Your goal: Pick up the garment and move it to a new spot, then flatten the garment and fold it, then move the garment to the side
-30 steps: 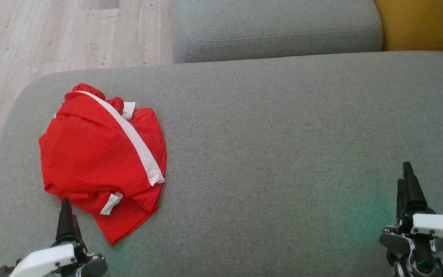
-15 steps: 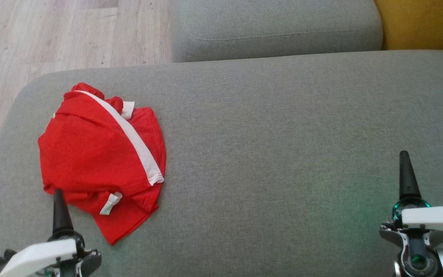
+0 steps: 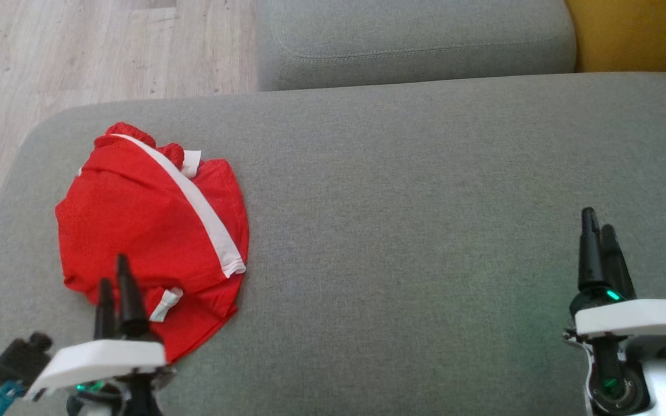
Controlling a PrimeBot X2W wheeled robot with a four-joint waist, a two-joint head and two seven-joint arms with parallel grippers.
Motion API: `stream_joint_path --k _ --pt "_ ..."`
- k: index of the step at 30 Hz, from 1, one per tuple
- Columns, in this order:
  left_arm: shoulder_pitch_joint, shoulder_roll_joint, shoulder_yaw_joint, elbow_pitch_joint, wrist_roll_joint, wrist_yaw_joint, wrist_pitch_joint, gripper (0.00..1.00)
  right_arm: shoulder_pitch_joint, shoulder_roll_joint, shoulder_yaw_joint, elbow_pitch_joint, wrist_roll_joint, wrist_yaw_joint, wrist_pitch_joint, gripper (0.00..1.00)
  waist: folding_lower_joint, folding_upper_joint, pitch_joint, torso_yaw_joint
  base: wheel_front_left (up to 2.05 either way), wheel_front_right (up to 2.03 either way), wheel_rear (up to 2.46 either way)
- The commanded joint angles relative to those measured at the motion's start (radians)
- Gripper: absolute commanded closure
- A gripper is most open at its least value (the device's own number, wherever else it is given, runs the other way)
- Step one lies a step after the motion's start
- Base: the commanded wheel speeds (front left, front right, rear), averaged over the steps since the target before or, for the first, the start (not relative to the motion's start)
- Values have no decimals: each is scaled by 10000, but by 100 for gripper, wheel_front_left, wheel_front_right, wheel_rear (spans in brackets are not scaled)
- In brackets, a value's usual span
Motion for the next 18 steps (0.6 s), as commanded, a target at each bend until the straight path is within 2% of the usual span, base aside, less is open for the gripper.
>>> stream_joint_path --k 1,8,9,17,18 --pt "-385 52 -128 -504 705 128 -166 0 -373 -55 214 -521 -636 -3 -171 0 0 0 10 6 0 0 0" --pt "-479 134 -821 -722 2485 424 -370 0 -312 -59 474 -694 -2064 -4 -376 0 0 0 50 8 0 0 0" --pt "-479 134 -821 -722 2485 424 -370 0 -312 -59 474 -694 -2064 -4 -376 0 0 0 50 8 0 0 0" --pt "-624 592 -1745 -885 3826 1106 -605 0 -267 -63 729 -878 -3359 -4 -612 0 0 0 74 -25 0 0 0" --pt "-675 732 -1982 -894 4148 1323 -664 0 -245 -64 805 -907 -3672 -4 -671 0 0 0 72 -36 0 0 0"
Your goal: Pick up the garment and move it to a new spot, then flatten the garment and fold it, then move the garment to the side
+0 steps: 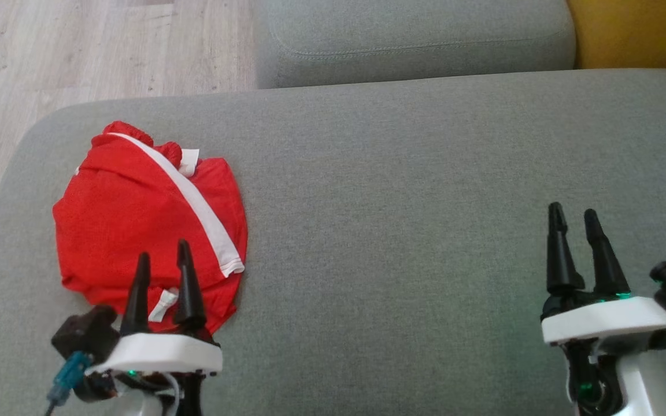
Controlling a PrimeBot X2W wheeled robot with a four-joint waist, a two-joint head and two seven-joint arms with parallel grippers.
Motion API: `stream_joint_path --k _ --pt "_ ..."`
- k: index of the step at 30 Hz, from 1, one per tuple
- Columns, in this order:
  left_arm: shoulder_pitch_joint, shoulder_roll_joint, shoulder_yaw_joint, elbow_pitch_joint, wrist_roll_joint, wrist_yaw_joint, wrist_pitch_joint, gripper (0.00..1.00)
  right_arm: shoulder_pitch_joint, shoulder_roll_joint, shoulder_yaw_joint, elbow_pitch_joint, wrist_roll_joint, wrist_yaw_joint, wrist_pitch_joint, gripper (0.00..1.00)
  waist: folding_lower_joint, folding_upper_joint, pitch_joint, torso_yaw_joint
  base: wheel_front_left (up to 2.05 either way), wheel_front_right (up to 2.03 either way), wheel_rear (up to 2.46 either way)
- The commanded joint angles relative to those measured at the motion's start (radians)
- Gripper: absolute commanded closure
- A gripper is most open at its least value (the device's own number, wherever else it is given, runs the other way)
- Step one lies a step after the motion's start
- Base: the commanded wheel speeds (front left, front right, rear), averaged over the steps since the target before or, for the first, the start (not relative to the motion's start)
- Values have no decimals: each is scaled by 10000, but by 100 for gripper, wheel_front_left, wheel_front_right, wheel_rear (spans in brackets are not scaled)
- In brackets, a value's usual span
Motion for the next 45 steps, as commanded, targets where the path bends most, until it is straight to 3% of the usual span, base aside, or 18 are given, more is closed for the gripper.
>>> stream_joint_path --k 1,19,29,32,39,45 --pt "-502 198 14 -403 315 136 -160 0 -277 -61 232 -456 -390 -4 -168 0 0 0 -4 -9 0 0 0" --pt "-985 1154 -1974 -218 2611 1428 -688 0 -135 -70 652 -738 -3138 -6 -698 0 0 0 -68 -61 0 0 0" --pt "-1381 1710 -3256 16 4098 2240 -1011 0 -59 -76 1040 -850 -5304 -6 -1022 0 0 0 -112 -33 0 0 0" --pt "-1386 1672 -3408 -79 4079 2441 -1099 0 -44 -78 1054 -911 -5599 -6 -1111 0 0 0 -92 -45 0 0 0" --pt "-1072 1350 -2857 -598 3529 2401 -1276 0 85 -81 942 -861 -4836 -7 -1288 0 0 0 -45 -83 0 0 0" --pt "-516 792 -1866 -616 3276 1508 -1452 0 183 -84 1011 -598 -4397 -7 -1465 0 0 0 -43 -125 0 0 0"
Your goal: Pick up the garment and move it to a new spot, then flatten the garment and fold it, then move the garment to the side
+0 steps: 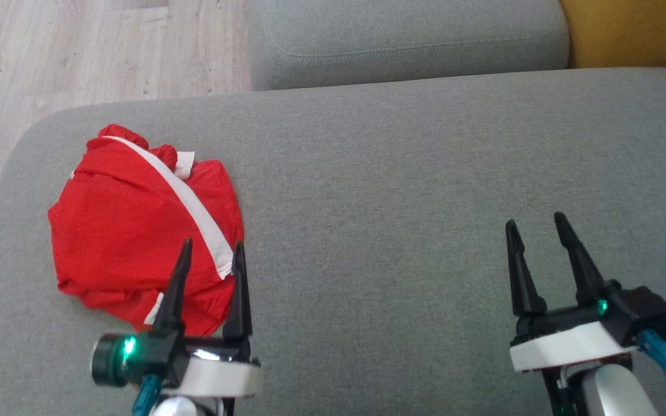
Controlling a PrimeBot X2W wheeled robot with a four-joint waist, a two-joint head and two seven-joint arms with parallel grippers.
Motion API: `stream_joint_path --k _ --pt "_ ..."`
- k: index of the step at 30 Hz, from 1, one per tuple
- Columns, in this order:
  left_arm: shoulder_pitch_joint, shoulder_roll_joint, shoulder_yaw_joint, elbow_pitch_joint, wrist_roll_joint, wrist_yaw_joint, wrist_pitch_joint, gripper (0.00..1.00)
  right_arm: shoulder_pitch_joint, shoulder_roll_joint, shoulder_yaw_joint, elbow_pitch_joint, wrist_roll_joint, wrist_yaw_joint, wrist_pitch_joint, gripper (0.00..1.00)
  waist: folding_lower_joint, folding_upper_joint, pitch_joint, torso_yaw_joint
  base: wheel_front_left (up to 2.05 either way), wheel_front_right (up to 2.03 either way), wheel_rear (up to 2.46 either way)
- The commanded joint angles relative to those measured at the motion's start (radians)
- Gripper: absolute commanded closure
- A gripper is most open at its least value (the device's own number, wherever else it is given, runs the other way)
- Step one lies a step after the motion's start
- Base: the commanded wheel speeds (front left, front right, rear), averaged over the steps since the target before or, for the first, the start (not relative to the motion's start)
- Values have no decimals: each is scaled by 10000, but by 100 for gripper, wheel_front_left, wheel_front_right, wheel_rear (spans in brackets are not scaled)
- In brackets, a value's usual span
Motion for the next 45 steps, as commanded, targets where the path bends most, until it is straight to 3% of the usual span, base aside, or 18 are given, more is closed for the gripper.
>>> stream_joint_path --k 1,8,16,25,45 --pt "-125 -80 495 -138 68 -219 -162 0 -189 -65 250 -233 -55 -7 -173 0 0 0 -11 -9 0 0 0" --pt "126 -619 1093 921 519 -1425 -302 0 -121 -68 375 421 395 -7 -314 0 0 0 -72 -21 0 0 0" --pt "176 -1017 1668 1229 957 -2024 -302 0 -210 -68 440 584 591 -7 -314 0 0 0 -93 -2 0 0 0" --pt "224 -1215 2085 1322 1185 -2257 -302 0 -146 -68 580 588 800 -7 -314 0 0 0 -134 496 0 0 0" --pt "653 -1261 2503 1432 1573 -2294 -302 0 270 -68 1347 594 951 -7 -314 0 0 0 -723 3346 0 0 0"
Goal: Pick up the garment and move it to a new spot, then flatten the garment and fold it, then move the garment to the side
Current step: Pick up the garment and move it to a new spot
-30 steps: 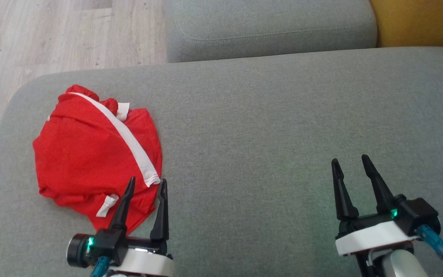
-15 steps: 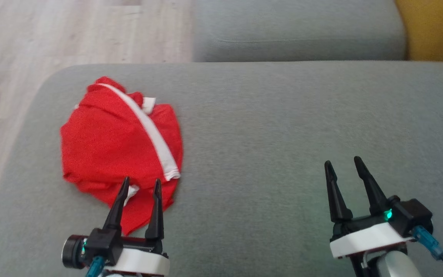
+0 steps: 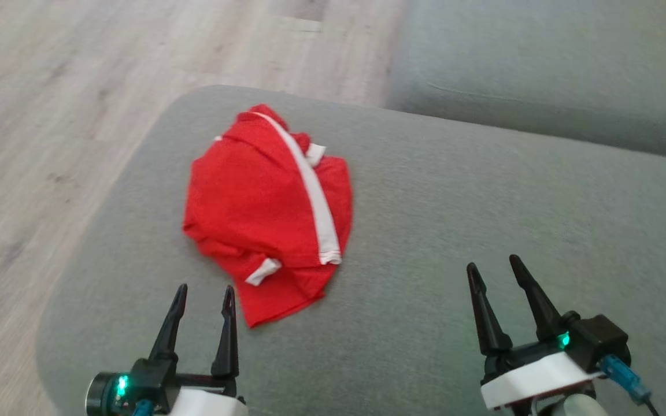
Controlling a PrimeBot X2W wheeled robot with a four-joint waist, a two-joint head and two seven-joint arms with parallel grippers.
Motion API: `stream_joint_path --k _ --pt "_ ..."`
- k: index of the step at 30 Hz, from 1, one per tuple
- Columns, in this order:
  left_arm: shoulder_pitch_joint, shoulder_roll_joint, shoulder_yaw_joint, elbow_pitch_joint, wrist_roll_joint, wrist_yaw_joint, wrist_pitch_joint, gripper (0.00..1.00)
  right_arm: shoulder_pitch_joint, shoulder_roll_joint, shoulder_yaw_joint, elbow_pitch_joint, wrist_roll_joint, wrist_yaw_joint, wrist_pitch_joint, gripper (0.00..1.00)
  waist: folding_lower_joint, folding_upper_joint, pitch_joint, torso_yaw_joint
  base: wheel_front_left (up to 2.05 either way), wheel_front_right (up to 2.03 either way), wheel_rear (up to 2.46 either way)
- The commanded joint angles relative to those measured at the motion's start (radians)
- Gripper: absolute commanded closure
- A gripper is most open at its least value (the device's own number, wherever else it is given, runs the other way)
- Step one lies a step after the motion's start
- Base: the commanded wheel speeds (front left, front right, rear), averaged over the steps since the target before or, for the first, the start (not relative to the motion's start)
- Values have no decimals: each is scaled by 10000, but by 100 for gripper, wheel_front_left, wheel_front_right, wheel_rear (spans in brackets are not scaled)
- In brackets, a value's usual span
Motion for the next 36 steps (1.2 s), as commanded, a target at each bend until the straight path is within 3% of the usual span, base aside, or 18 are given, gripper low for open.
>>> stream_joint_path --k 1,10,17,23,29,36 --pt "-292 -46 350 -305 129 17 -95 0 -182 -70 277 -325 58 -7 -136 0 1 0 -154 448 0 0 0" --pt "-101 -48 399 -283 232 -16 -95 0 -23 -70 519 -312 170 -7 -136 0 1 0 -323 1454 0 0 0" --pt "-77 -48 467 -333 247 -65 -95 0 -79 -70 662 -320 200 -7 -136 0 1 0 -232 1615 0 0 0" --pt "-774 59 476 -346 568 -303 -95 0 -279 -70 749 -378 21 -7 -136 0 1 0 354 1190 0 0 0" --pt "-3157 654 225 612 968 -998 12 0 -645 -70 564 -453 -481 -7 -136 0 1 0 1321 540 0 0 0" --pt "-6913 1928 -213 3020 579 -1583 2032 0 -1231 -70 505 -519 -816 -7 -136 0 1 0 2537 -470 0 0 0"
